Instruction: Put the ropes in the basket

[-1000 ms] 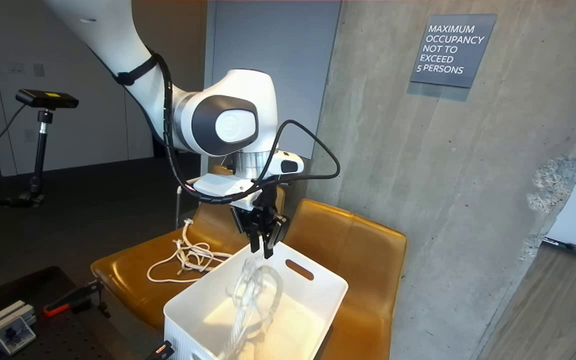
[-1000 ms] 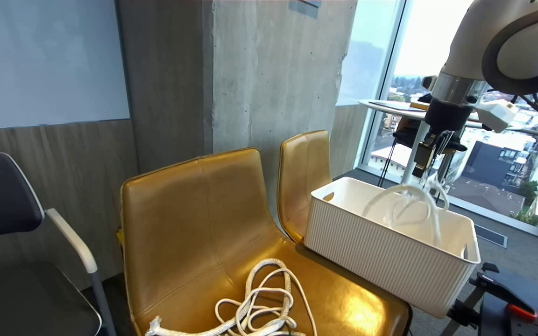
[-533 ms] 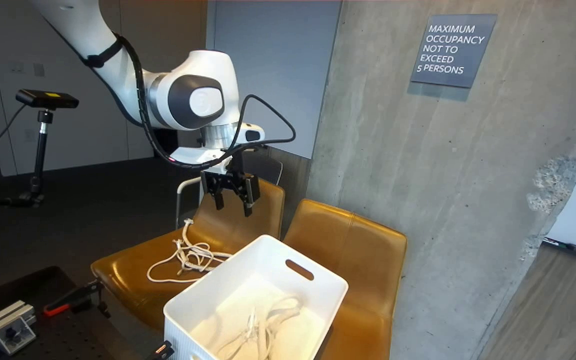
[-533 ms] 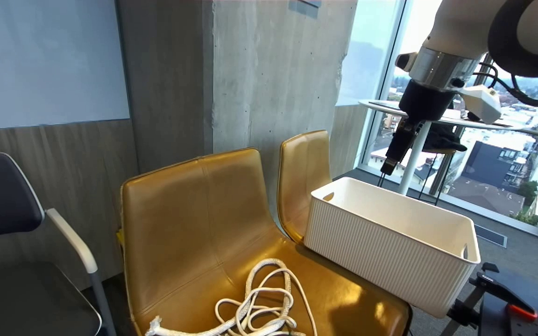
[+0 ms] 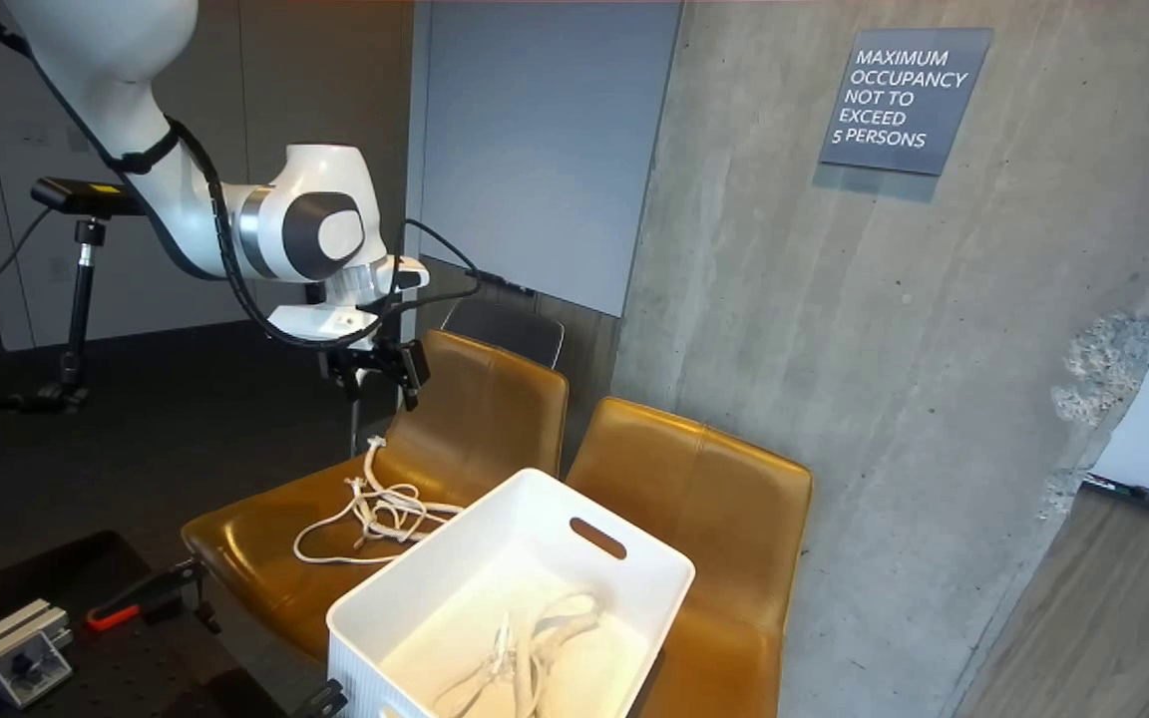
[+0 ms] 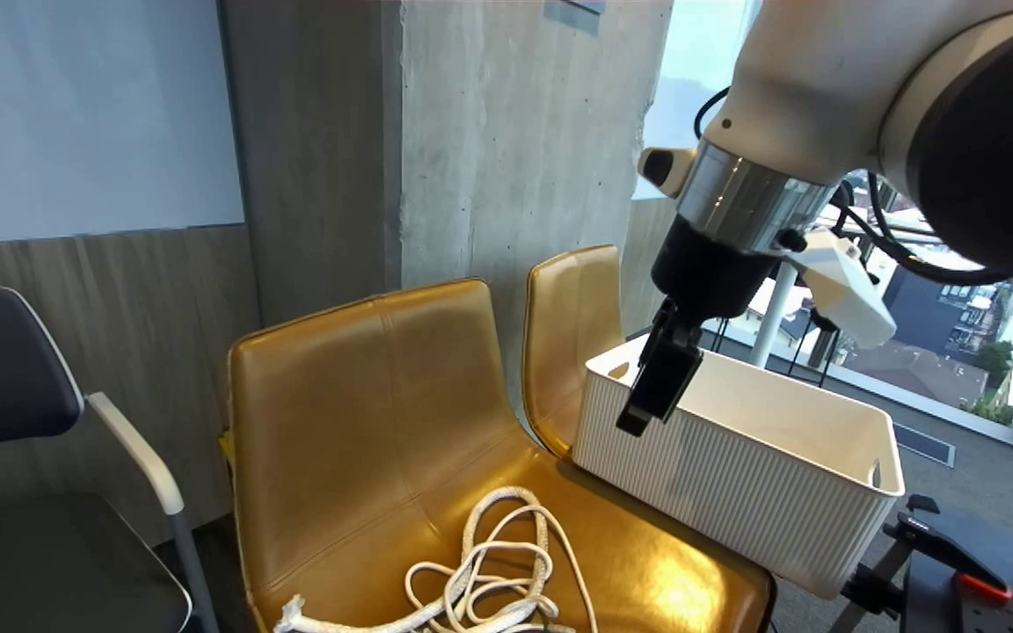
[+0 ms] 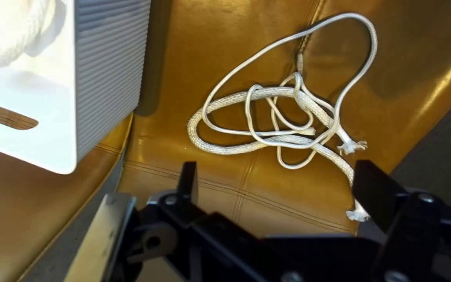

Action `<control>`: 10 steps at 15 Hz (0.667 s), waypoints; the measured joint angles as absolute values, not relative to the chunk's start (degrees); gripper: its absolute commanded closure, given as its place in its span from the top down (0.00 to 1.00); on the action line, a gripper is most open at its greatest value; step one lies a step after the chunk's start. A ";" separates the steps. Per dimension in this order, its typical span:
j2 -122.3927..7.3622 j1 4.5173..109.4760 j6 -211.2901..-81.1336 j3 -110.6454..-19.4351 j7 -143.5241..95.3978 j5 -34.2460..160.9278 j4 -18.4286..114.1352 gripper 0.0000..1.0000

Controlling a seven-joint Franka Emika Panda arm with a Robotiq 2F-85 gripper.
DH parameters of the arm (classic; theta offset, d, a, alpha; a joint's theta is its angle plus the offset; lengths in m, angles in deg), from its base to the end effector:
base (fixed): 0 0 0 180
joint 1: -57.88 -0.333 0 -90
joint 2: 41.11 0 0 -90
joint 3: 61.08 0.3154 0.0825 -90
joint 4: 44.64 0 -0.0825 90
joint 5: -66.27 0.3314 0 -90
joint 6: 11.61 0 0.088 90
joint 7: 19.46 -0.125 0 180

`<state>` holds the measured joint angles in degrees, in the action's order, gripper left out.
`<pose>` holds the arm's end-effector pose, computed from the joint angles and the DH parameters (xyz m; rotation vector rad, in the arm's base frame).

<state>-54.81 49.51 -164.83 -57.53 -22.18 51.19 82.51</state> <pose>0.5275 0.1166 0.3116 2.9670 0.5700 0.3505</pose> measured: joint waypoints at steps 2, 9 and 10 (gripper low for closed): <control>-59.35 48.18 -166.68 -57.53 -22.32 49.87 79.68 1.00; -78.77 47.30 -168.46 -55.42 -12.14 49.85 64.32 1.00; -81.28 47.70 -168.45 -54.43 -9.03 49.95 62.39 1.00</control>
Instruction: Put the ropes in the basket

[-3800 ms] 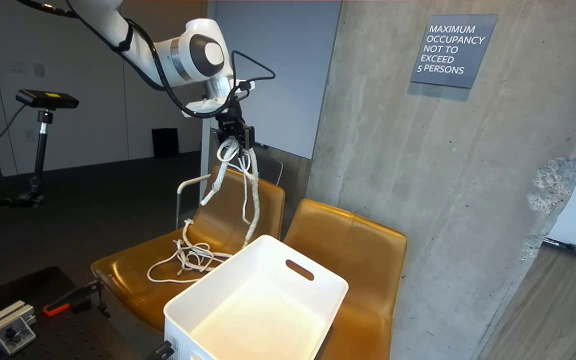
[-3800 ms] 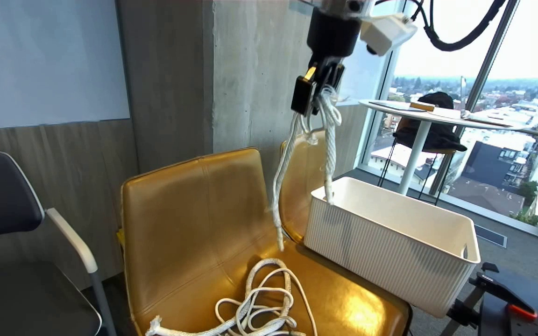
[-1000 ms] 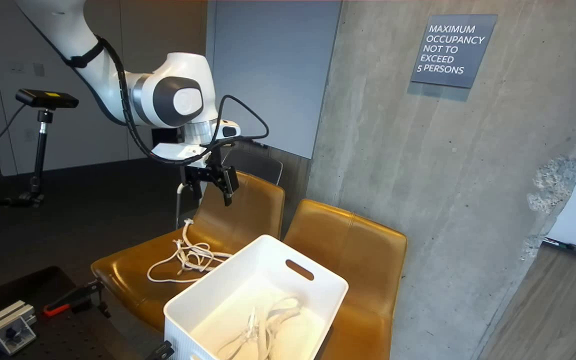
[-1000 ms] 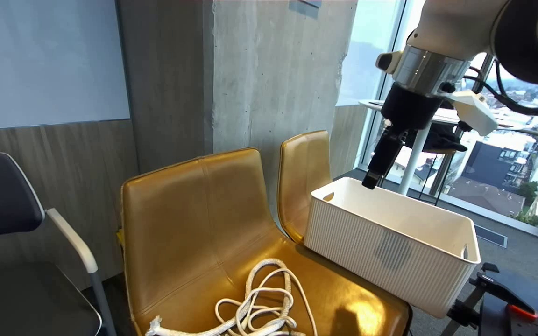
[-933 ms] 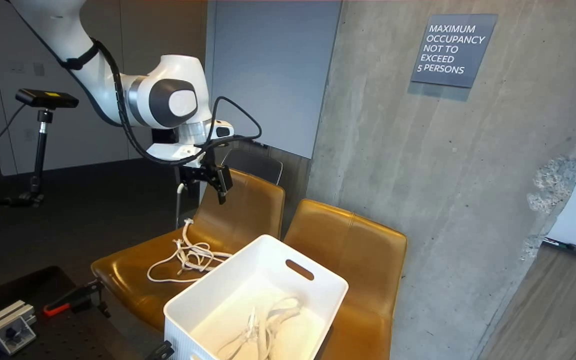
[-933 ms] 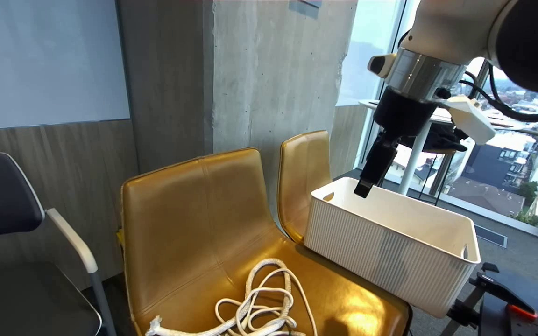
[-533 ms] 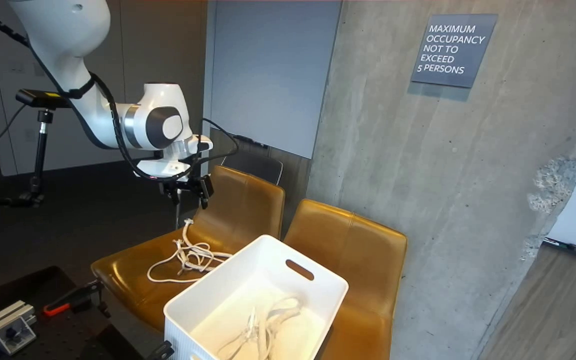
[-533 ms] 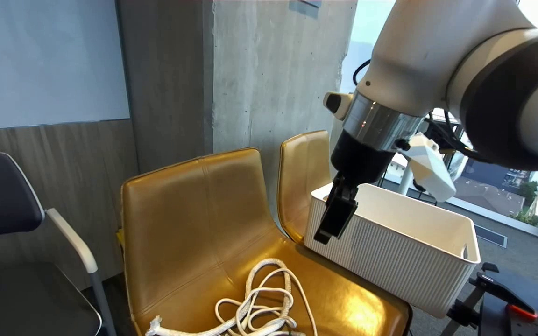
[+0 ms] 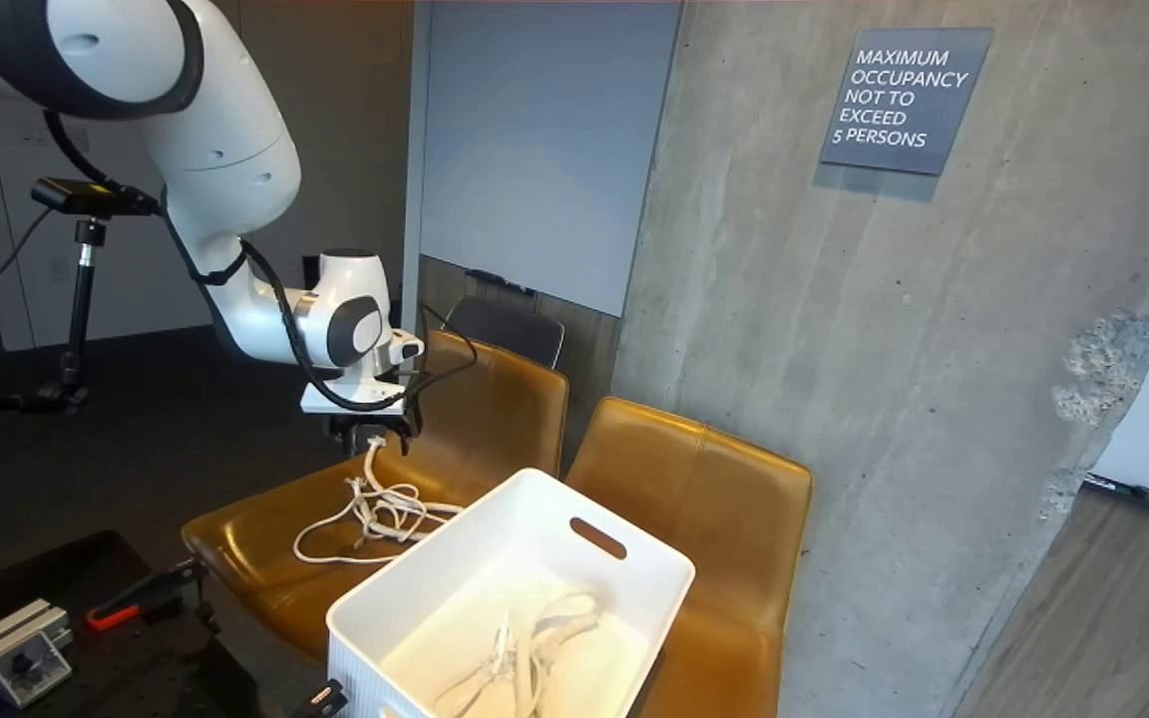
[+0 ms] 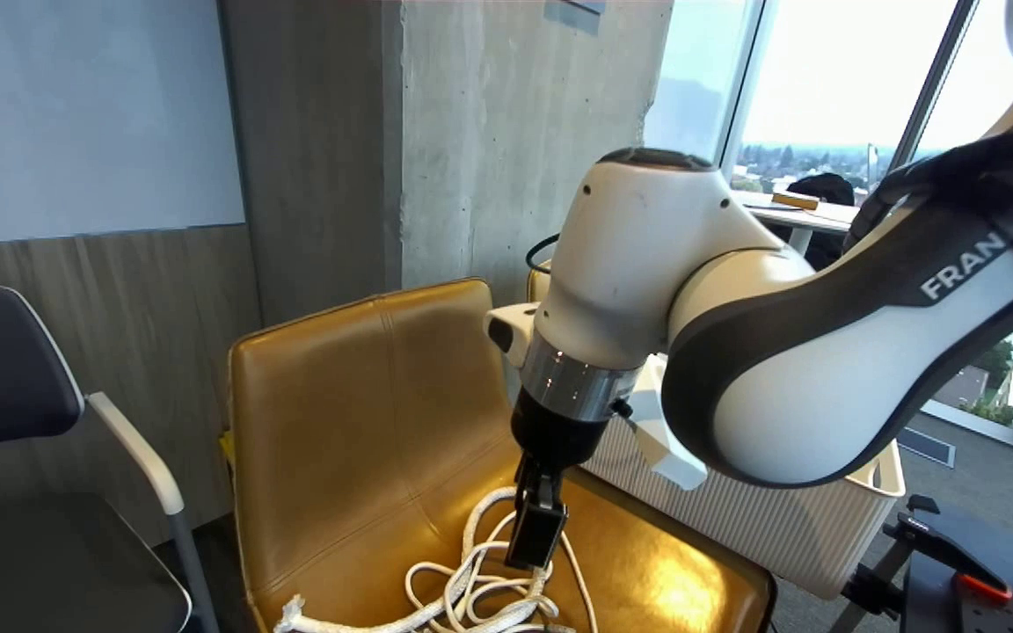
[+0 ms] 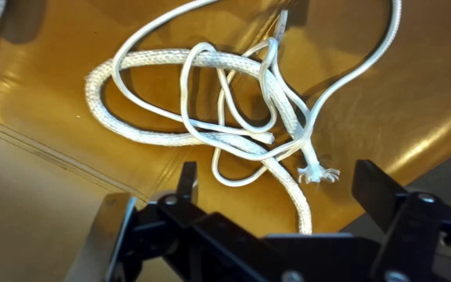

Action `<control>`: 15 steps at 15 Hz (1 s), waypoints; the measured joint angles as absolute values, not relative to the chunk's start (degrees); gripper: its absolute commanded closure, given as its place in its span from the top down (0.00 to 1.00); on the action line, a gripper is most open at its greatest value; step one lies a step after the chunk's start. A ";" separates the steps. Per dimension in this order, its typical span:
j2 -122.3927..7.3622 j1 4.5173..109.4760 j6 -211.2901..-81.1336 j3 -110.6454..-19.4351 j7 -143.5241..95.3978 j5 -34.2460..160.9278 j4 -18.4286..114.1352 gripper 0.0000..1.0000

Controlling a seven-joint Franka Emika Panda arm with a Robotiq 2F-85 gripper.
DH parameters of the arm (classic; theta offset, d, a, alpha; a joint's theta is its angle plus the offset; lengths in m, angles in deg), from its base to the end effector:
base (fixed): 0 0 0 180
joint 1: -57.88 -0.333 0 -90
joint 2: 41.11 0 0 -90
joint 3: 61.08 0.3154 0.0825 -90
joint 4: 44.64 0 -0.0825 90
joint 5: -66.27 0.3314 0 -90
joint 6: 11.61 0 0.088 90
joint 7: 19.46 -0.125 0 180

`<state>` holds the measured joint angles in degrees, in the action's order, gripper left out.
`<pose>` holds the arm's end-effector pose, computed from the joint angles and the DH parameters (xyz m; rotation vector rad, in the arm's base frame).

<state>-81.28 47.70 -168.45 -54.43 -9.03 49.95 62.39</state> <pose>0.5952 0.1836 0.1809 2.8932 1.0467 0.2801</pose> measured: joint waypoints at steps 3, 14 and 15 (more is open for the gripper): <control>-87.31 49.52 -167.94 -51.32 0.59 49.96 57.63 1.00; -100.77 47.88 -161.34 -50.51 19.36 44.67 43.57 1.00; -101.74 47.10 -161.33 -51.46 19.69 43.83 42.41 1.00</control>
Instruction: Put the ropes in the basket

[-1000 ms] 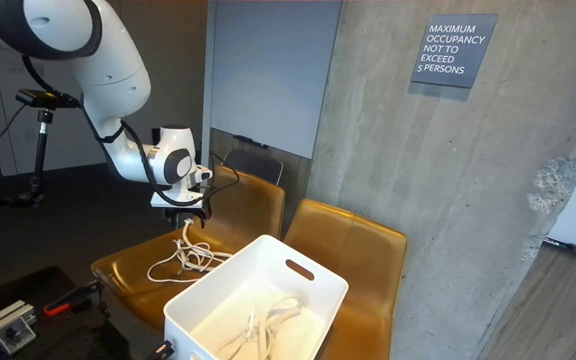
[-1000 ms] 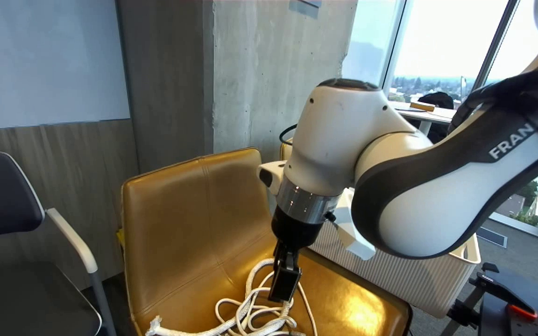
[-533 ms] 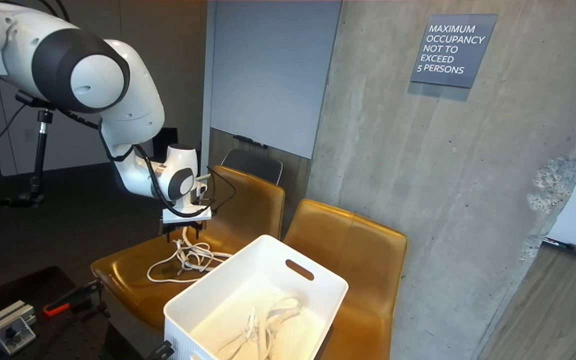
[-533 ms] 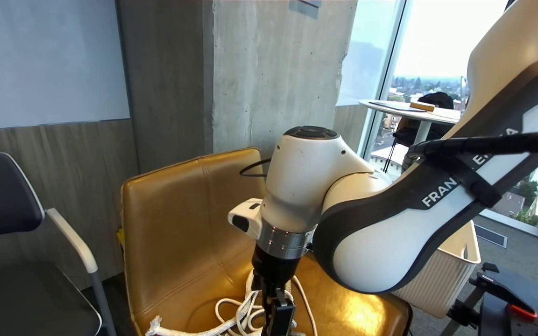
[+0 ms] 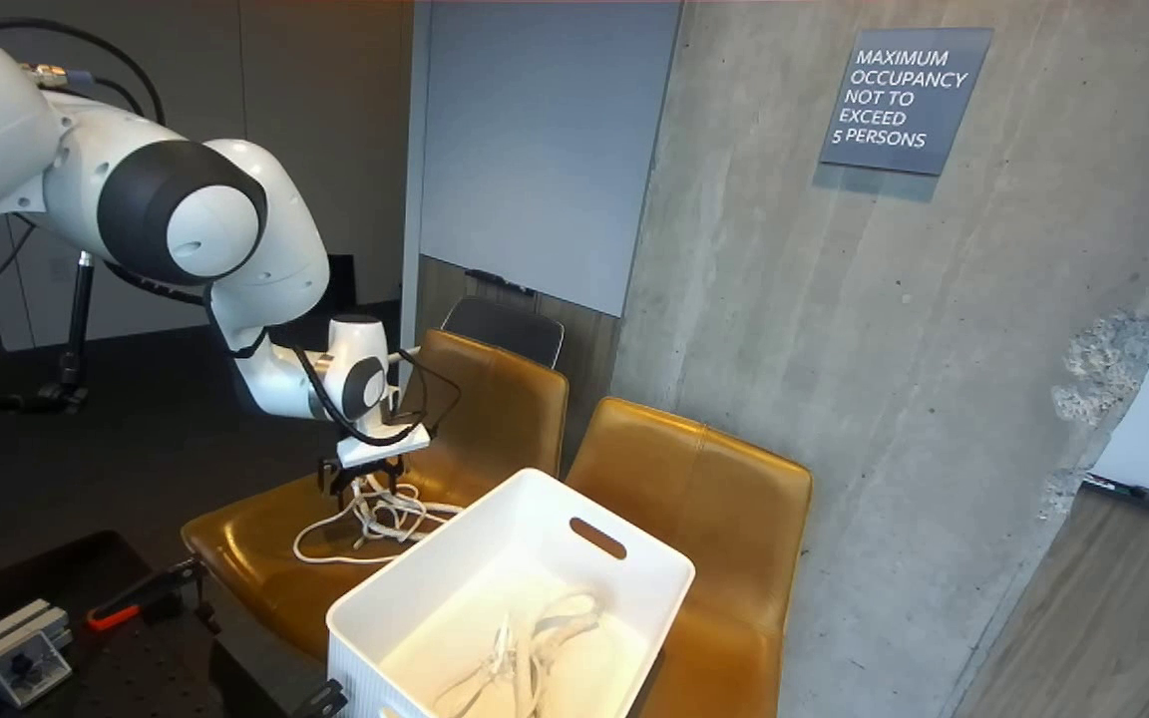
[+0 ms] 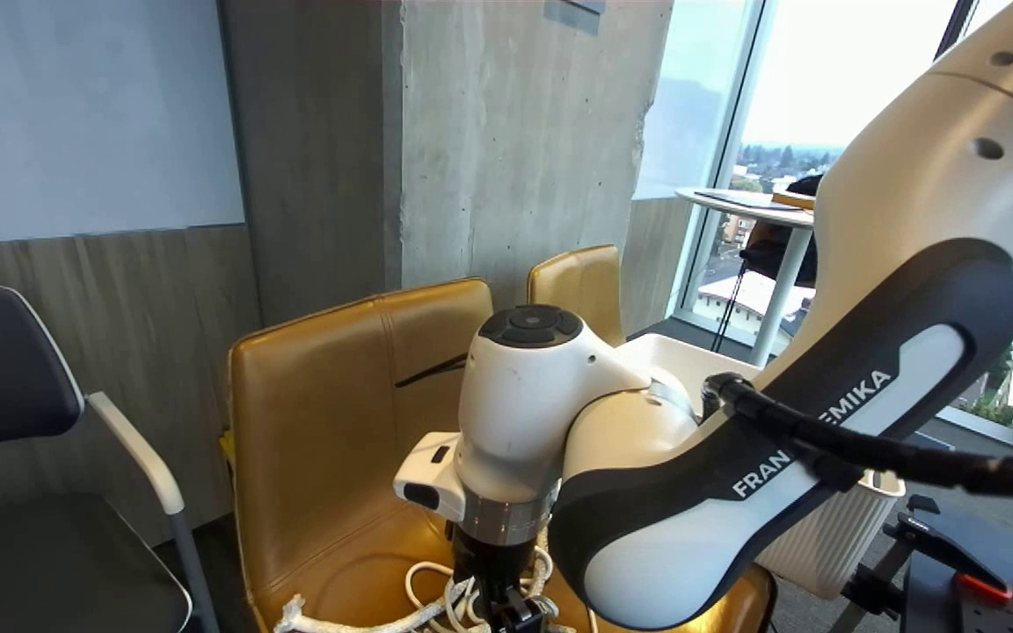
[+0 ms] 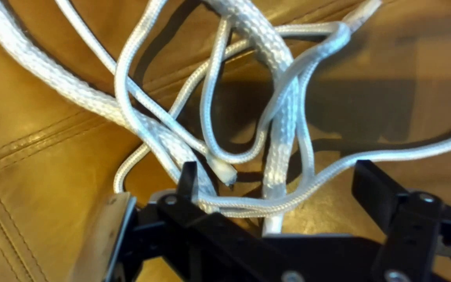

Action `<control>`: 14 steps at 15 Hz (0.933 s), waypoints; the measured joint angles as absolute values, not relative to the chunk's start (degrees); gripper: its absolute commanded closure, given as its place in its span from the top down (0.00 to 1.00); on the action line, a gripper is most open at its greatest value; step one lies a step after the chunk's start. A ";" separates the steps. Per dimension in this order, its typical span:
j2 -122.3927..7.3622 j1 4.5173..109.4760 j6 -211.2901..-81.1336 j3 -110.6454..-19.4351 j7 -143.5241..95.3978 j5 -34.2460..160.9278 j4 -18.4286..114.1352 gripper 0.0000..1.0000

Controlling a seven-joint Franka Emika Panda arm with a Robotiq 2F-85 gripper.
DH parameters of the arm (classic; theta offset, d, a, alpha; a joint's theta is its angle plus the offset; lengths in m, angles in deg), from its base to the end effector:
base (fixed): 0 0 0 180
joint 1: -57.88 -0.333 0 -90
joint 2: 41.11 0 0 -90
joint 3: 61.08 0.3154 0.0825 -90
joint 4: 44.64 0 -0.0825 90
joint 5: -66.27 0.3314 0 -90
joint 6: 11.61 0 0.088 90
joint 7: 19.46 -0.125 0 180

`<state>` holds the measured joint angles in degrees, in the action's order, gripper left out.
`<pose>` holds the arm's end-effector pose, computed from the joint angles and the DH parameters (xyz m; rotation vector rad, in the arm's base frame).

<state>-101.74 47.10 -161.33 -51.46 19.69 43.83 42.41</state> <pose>0.6196 0.2183 0.0651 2.4578 1.8380 0.0791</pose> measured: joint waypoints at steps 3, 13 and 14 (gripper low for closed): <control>-104.79 45.00 -161.33 -54.69 19.95 41.42 38.67 1.00; -112.08 43.65 -158.33 -57.34 21.09 40.02 27.17 0.75; -112.64 43.65 -157.91 -57.34 21.22 40.03 26.42 0.74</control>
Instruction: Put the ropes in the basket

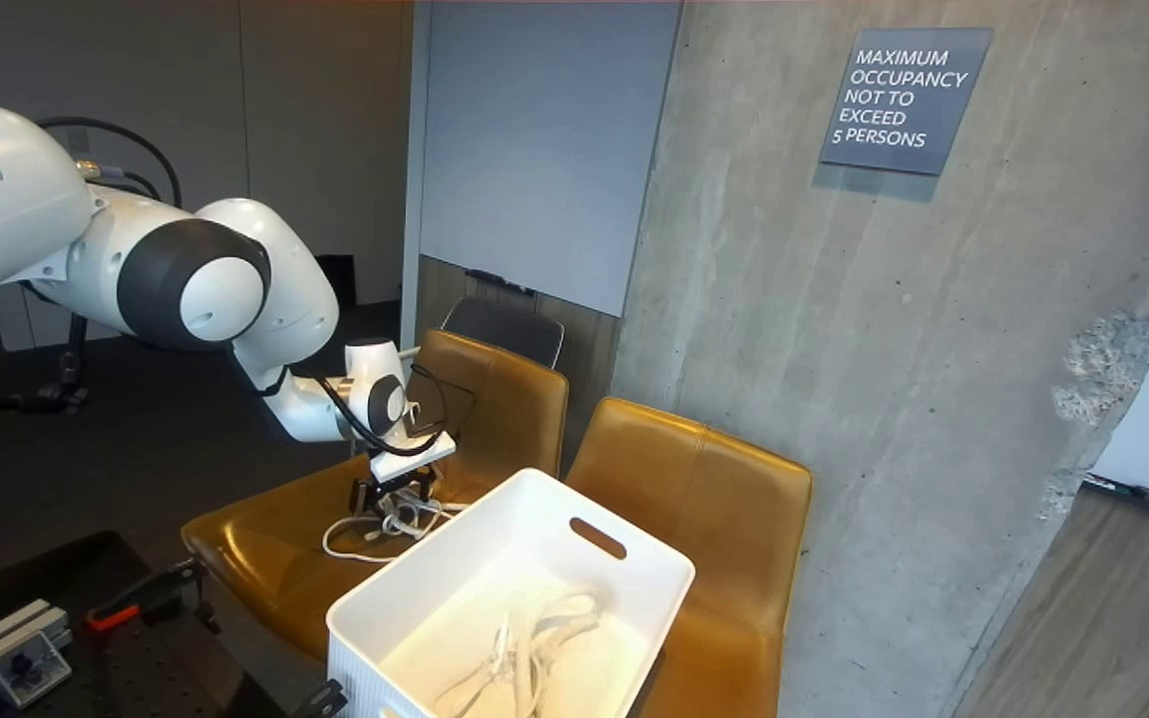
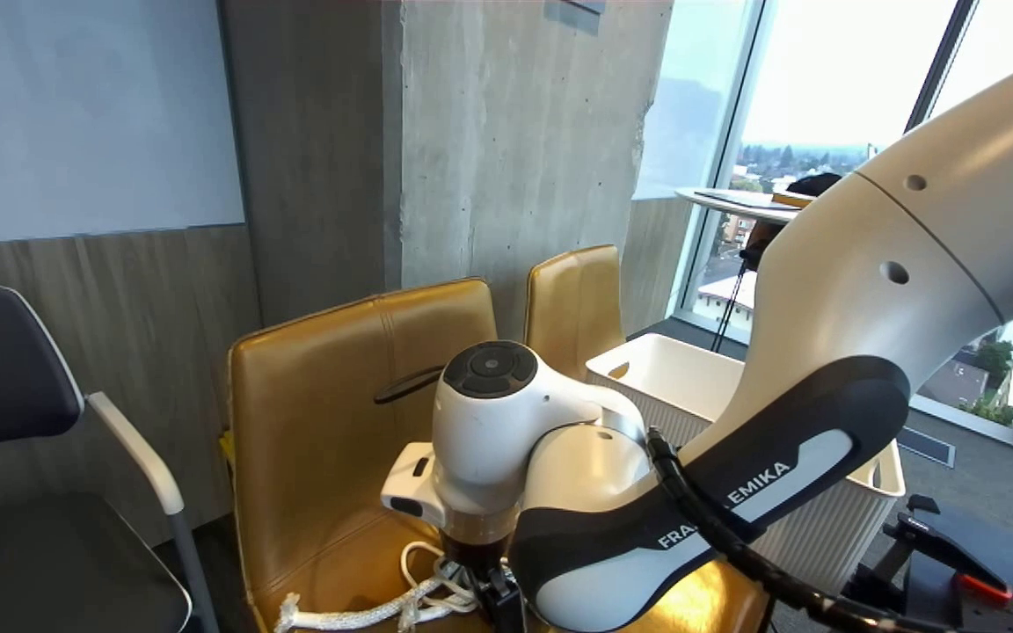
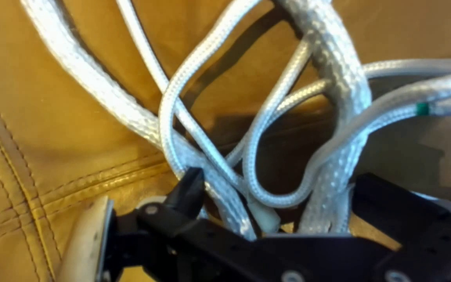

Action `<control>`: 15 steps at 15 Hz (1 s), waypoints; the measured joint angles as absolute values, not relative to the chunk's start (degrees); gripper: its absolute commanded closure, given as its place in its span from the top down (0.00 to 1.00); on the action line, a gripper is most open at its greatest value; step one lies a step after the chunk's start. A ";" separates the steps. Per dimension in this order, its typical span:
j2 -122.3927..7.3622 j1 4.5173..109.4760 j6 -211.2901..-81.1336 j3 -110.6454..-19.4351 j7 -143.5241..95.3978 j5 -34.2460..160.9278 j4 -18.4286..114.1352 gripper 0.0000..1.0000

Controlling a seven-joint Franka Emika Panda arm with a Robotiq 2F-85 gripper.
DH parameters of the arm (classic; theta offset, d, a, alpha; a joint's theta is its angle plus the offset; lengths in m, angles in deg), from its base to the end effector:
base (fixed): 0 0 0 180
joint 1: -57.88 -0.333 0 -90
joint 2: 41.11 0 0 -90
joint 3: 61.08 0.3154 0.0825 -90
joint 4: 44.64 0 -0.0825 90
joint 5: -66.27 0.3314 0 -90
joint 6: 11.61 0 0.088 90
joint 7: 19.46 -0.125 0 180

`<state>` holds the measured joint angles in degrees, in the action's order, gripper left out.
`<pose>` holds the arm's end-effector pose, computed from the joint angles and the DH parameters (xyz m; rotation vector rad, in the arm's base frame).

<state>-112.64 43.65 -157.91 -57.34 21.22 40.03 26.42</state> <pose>0.6576 0.2030 0.0234 2.2836 1.8288 0.0422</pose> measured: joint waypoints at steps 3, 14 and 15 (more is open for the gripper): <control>-114.22 43.68 -156.89 -57.34 21.32 40.06 24.12 0.51; -114.54 43.74 -149.25 -56.97 19.70 43.70 20.36 0.00; -113.38 43.74 -148.35 -56.97 18.42 44.29 21.18 0.00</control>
<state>-113.38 43.74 -148.35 -56.97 18.42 44.29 21.18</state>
